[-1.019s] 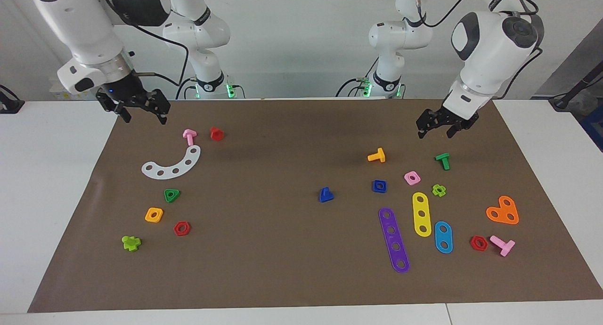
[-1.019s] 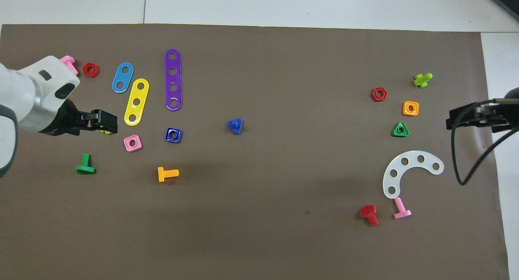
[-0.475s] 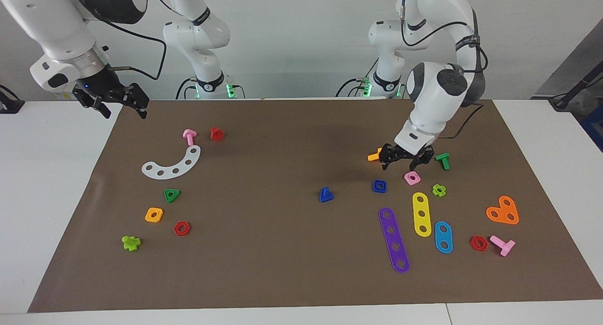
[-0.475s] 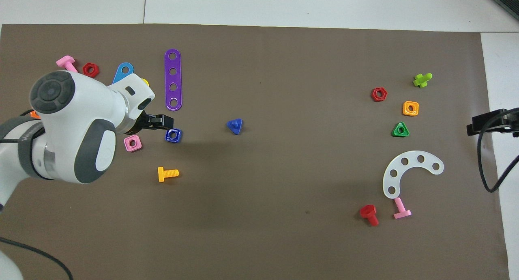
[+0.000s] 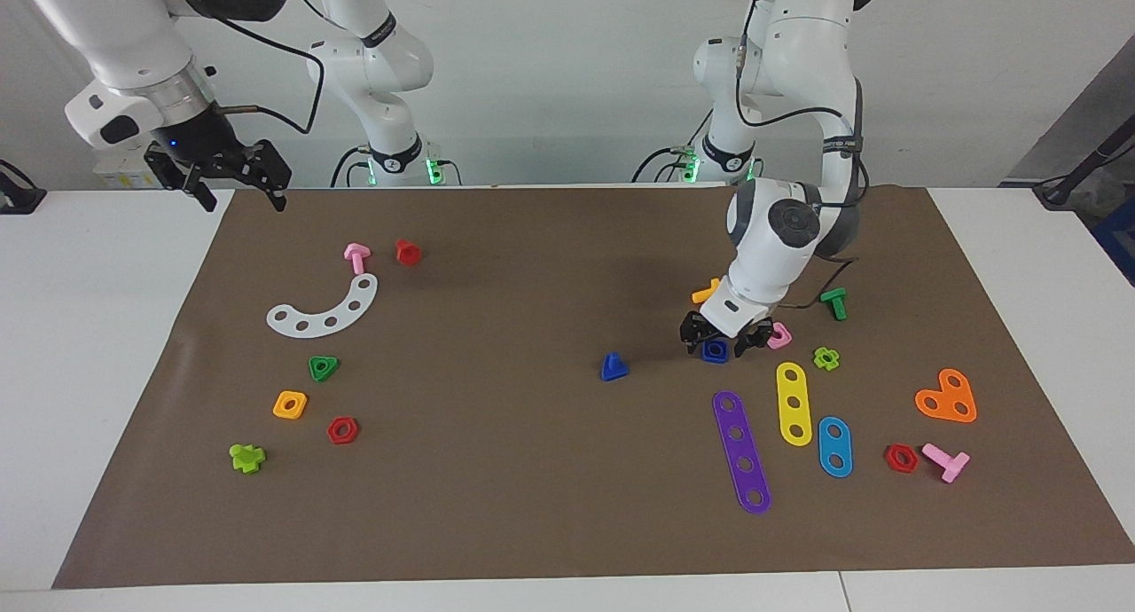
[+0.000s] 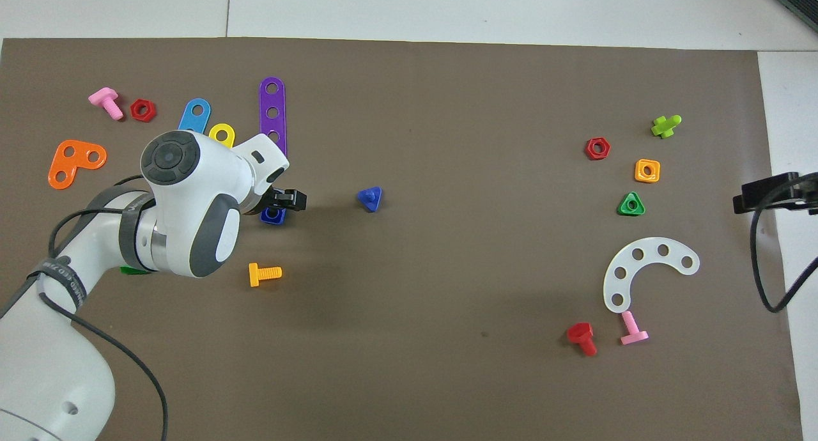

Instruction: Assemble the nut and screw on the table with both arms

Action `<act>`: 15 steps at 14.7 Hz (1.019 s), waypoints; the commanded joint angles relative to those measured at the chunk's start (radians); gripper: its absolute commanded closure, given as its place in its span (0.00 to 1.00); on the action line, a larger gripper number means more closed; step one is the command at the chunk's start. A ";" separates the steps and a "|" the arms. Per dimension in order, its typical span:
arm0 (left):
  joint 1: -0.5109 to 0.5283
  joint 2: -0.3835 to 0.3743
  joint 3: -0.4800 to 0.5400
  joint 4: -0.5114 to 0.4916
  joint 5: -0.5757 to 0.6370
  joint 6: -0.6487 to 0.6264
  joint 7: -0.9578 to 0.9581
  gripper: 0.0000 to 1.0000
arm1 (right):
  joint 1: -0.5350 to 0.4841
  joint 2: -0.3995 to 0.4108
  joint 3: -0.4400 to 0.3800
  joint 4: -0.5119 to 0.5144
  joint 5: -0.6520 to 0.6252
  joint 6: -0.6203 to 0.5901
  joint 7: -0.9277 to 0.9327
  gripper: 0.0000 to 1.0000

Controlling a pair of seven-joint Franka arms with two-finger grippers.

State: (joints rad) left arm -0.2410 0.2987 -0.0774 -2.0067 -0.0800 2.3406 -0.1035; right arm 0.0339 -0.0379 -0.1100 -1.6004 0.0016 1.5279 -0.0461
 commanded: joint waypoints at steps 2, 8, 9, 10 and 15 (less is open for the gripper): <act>-0.011 -0.007 0.019 -0.012 -0.009 0.005 0.071 0.11 | -0.015 -0.036 0.010 -0.049 -0.005 -0.003 0.023 0.00; -0.003 -0.010 0.019 -0.030 -0.009 -0.003 0.136 0.17 | -0.005 -0.037 0.016 -0.050 -0.005 0.000 0.026 0.00; -0.003 -0.010 0.019 -0.032 -0.009 -0.004 0.142 0.18 | -0.002 -0.034 0.016 -0.043 -0.005 0.003 0.025 0.00; -0.003 -0.010 0.019 -0.038 -0.009 -0.004 0.148 0.18 | 0.000 -0.040 0.016 -0.044 -0.005 -0.008 0.019 0.00; -0.003 -0.013 0.021 -0.050 -0.009 -0.006 0.176 0.22 | 0.001 -0.040 0.016 -0.044 -0.005 -0.008 0.019 0.00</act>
State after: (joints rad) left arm -0.2410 0.2990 -0.0649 -2.0375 -0.0800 2.3381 0.0425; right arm 0.0379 -0.0556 -0.1011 -1.6231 0.0016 1.5279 -0.0452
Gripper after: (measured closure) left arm 0.203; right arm 0.000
